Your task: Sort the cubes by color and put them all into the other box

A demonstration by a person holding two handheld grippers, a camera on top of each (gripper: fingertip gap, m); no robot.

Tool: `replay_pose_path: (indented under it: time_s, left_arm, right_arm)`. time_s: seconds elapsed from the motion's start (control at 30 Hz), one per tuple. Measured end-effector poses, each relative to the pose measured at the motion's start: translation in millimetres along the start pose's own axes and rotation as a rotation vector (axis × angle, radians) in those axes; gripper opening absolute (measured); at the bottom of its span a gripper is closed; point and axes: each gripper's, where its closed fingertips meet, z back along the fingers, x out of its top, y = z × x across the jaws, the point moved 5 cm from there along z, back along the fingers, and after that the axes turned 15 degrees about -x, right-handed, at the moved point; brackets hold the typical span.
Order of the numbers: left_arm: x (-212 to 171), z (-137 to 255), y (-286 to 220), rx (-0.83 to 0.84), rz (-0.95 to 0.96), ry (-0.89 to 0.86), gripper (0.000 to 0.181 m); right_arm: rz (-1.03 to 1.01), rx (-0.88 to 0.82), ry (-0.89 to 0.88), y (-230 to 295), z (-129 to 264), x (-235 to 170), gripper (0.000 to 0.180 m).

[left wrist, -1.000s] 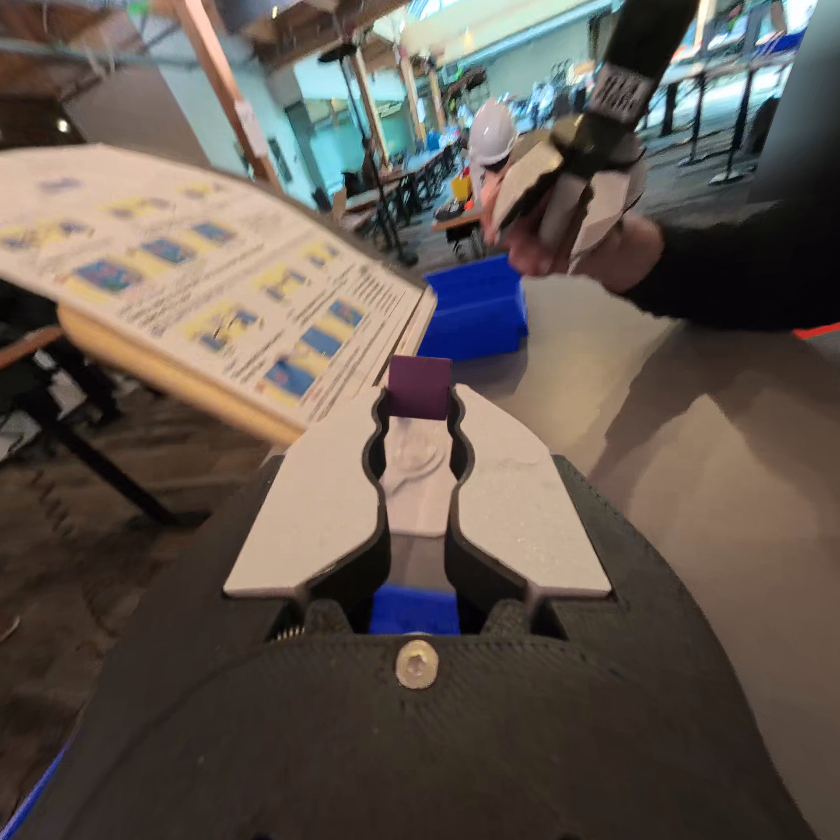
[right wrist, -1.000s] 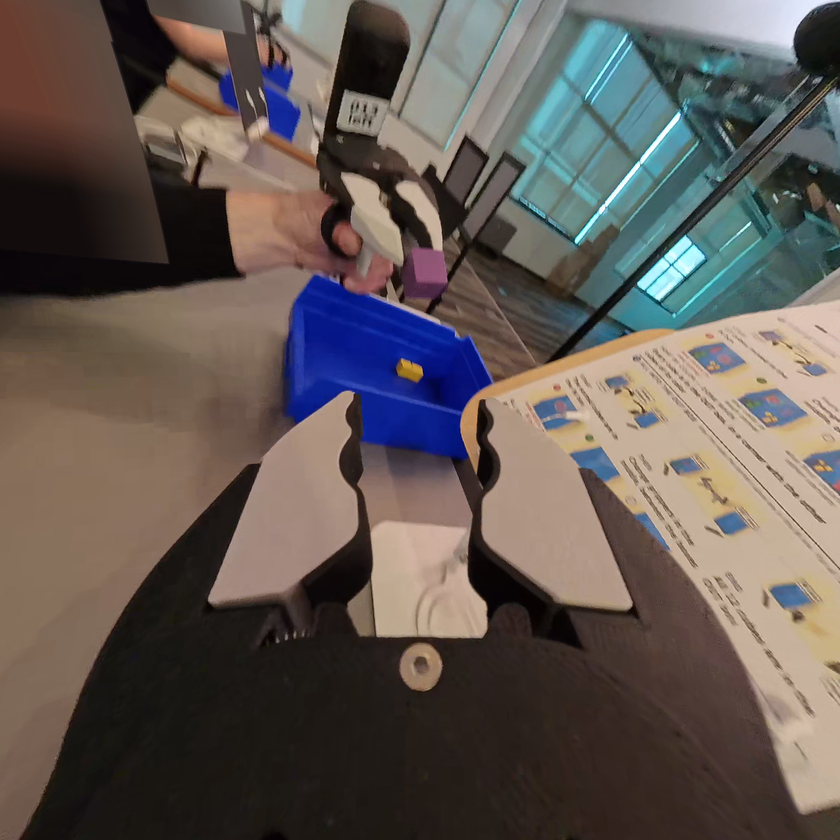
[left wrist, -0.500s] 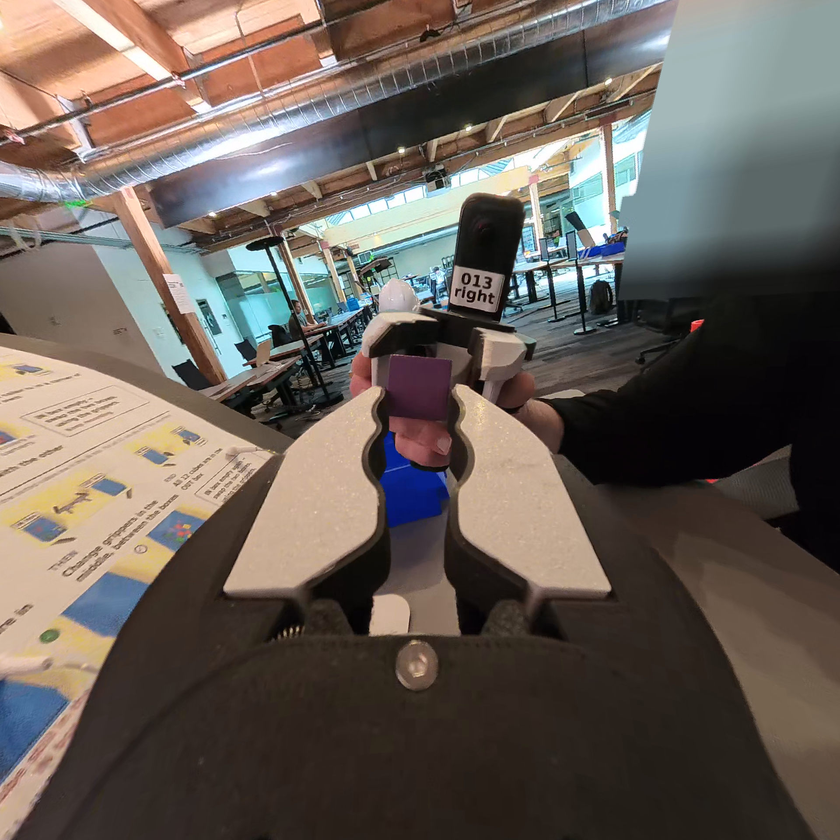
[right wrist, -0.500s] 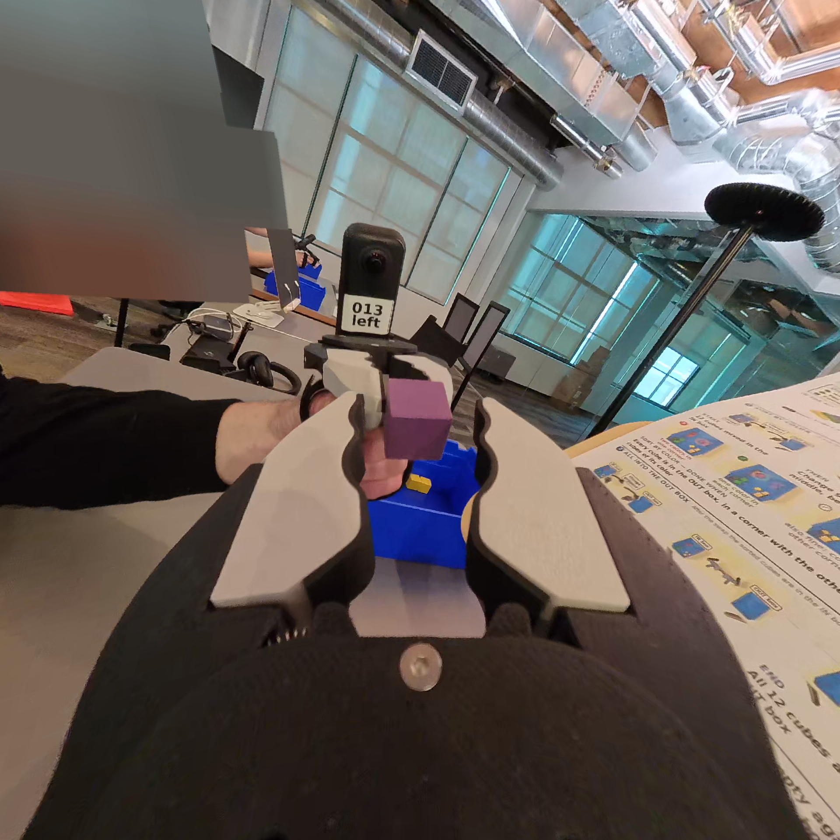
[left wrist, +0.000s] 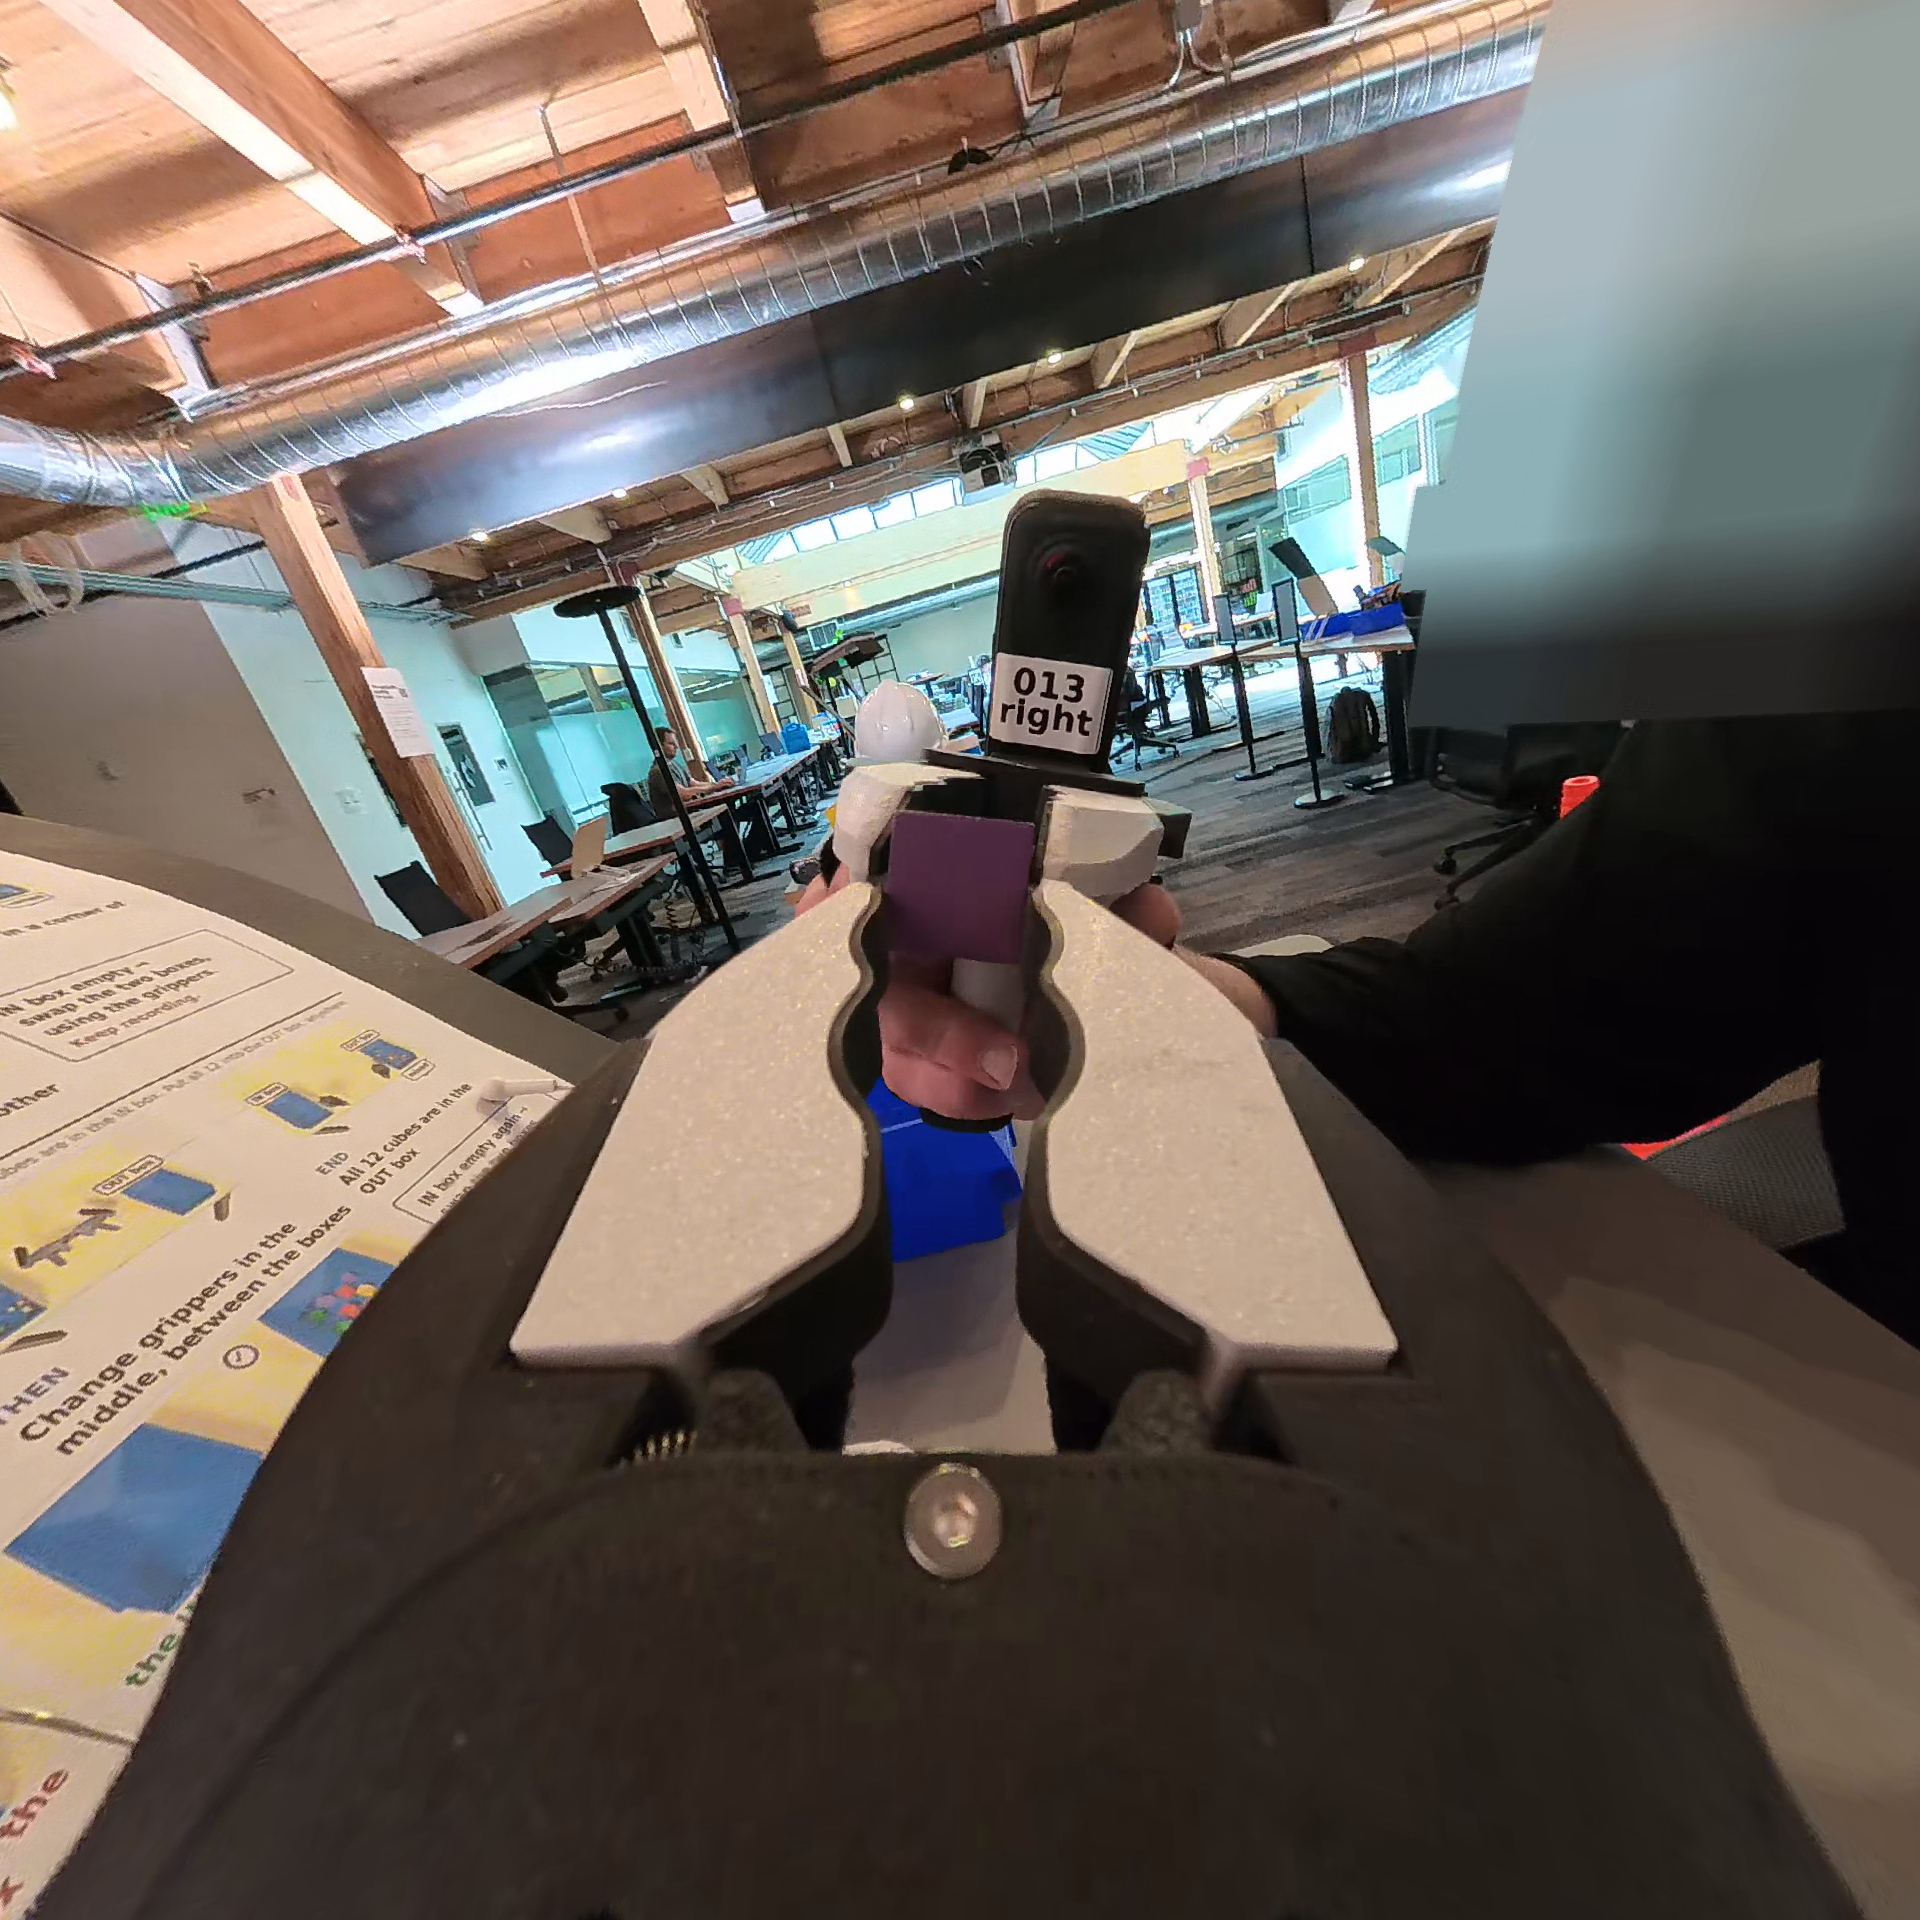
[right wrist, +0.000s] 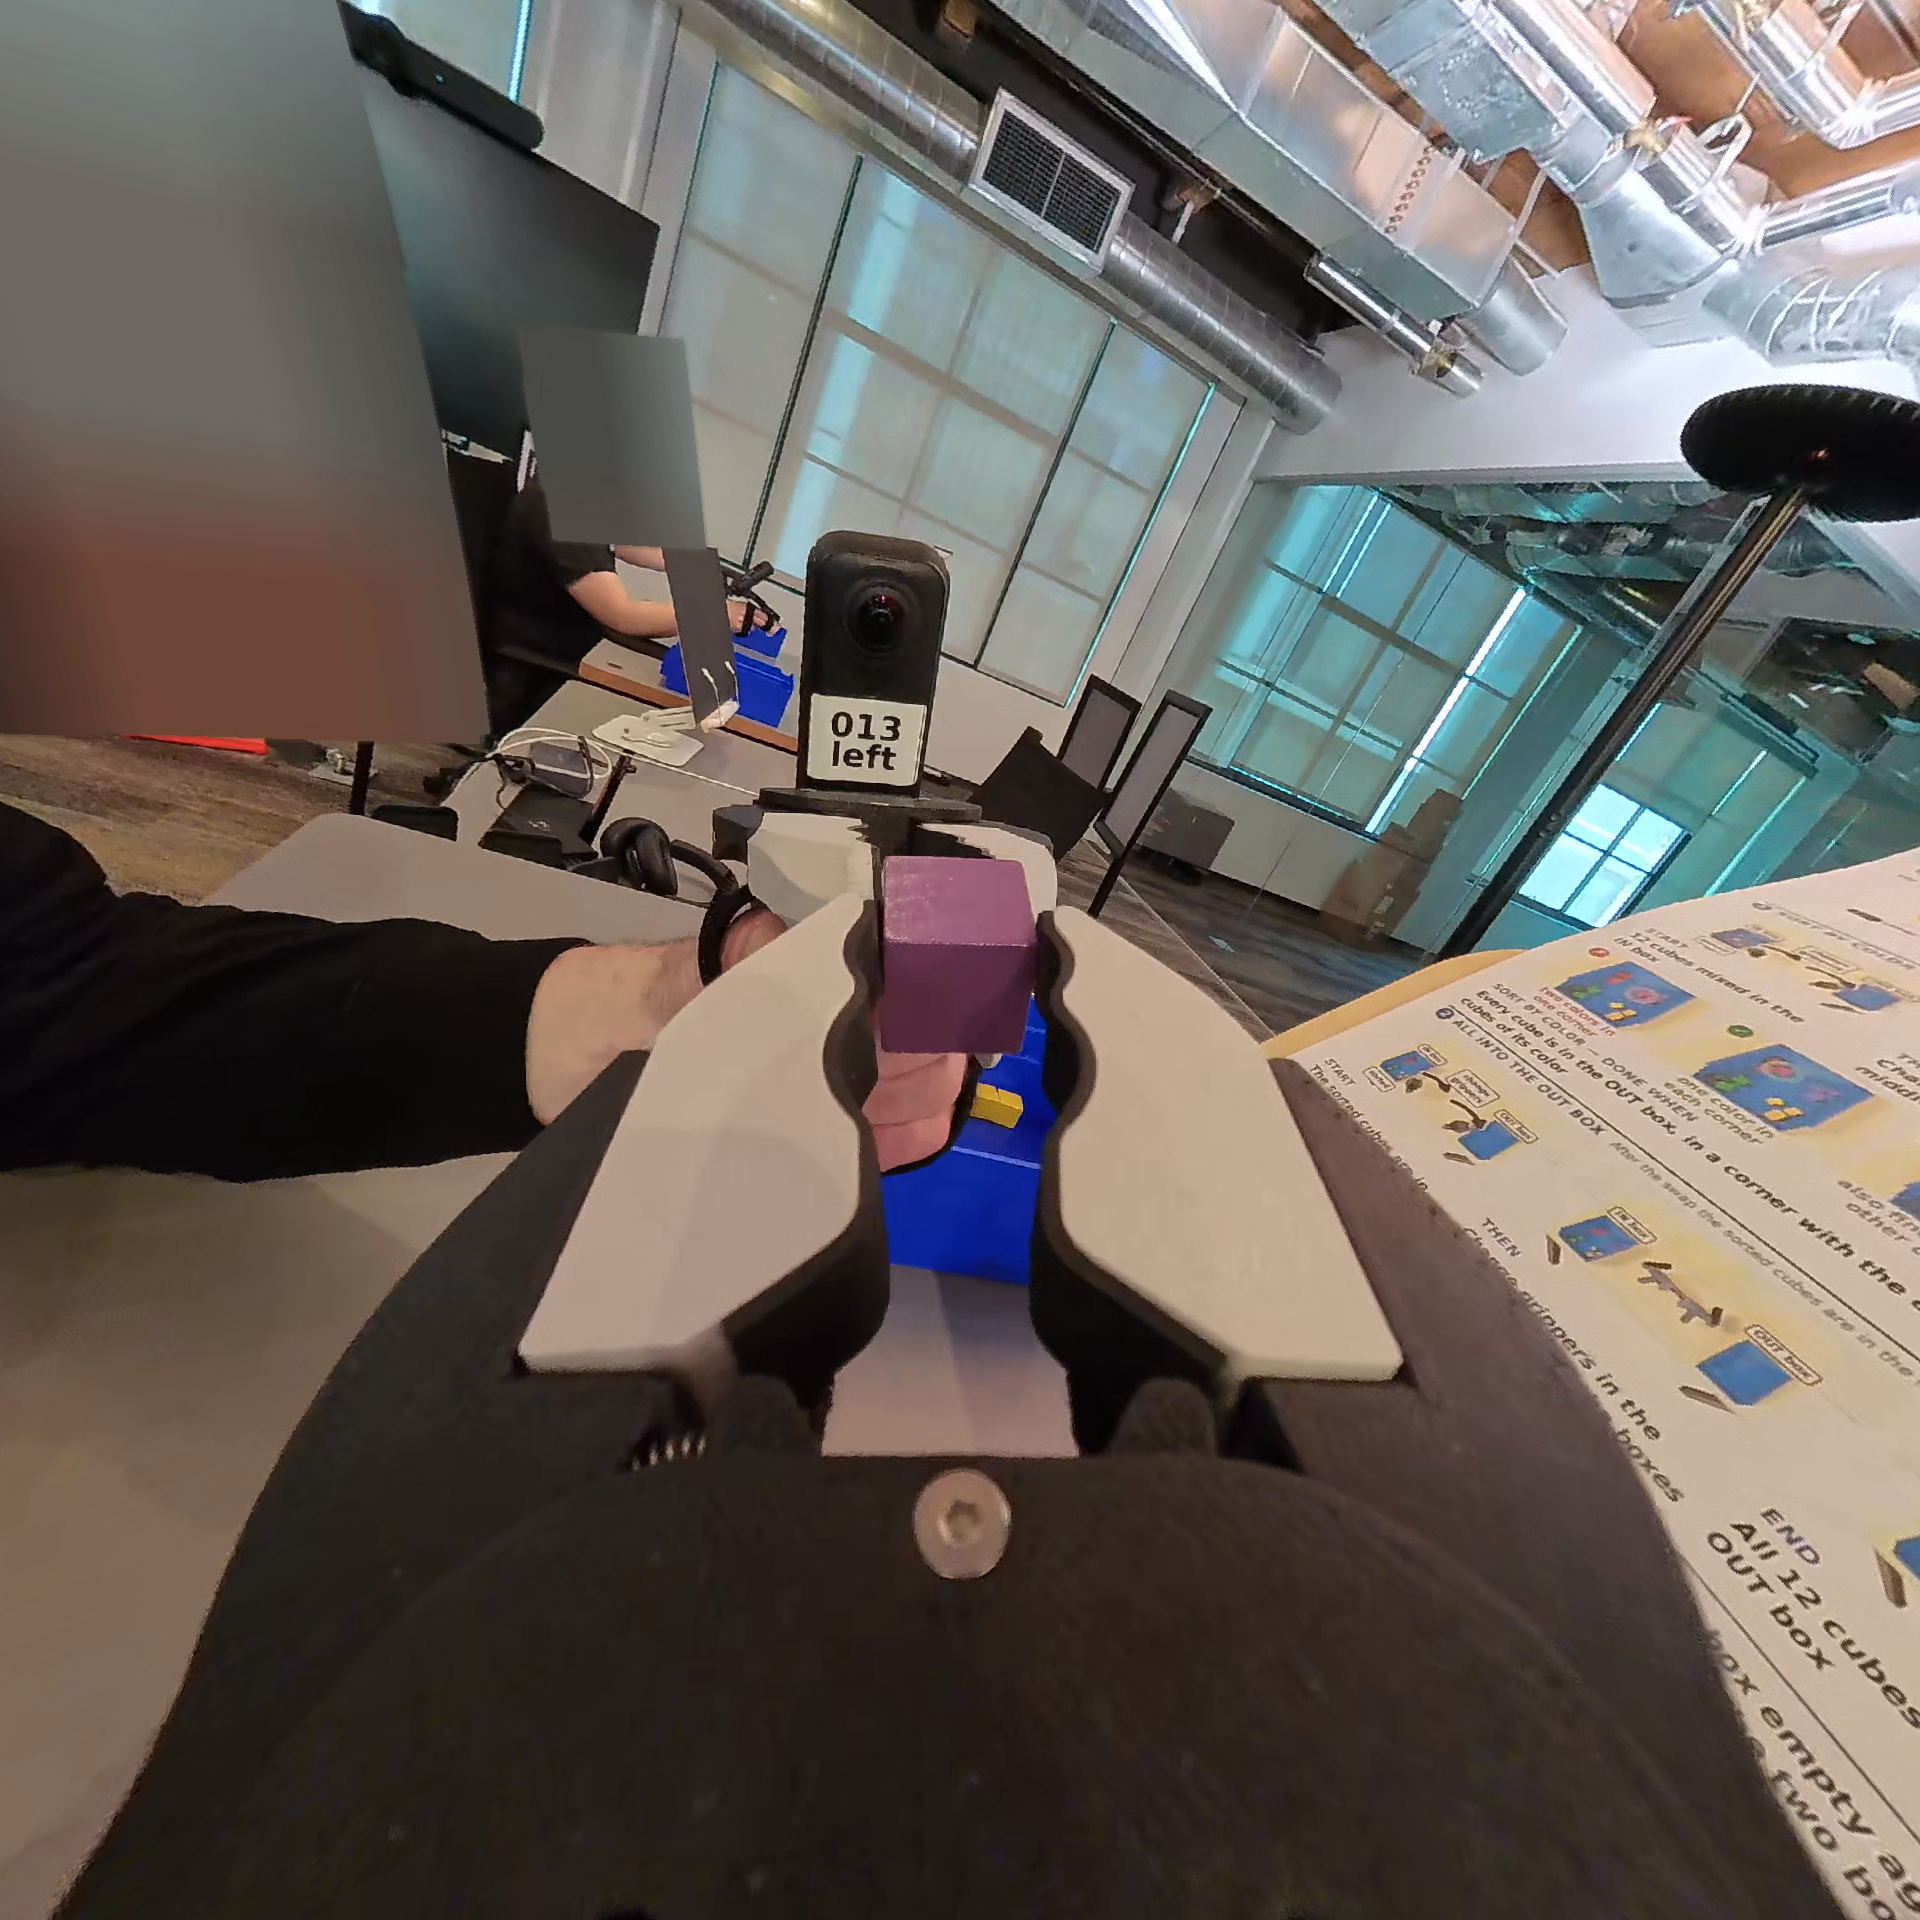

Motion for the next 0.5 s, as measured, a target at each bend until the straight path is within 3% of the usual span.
replay_pose_path:
  time_s: [0.1, 0.17, 0.3, 0.5]
  left_arm:
    - [2, -2, 2, 0.019, 0.011, 0.008, 0.025]
    - [7, 3, 3, 0.059, -0.005, 0.013, 0.041]
    - [18, 19, 2, 0.170, -0.073, 0.130, 0.000]
    - [20, 39, 8, 0.379, -0.126, 0.394, 0.000]
  right_arm:
    - [0.001, -0.020, -0.011, -3, 3, 4, 0.028]
    - [0.000, -0.040, -0.029, -9, 9, 11, 0.028]
    - [0.068, -0.121, 0.068, -30, 32, 24, 0.028]
    - [0.149, -0.332, 0.352, -88, 98, 12, 0.028]
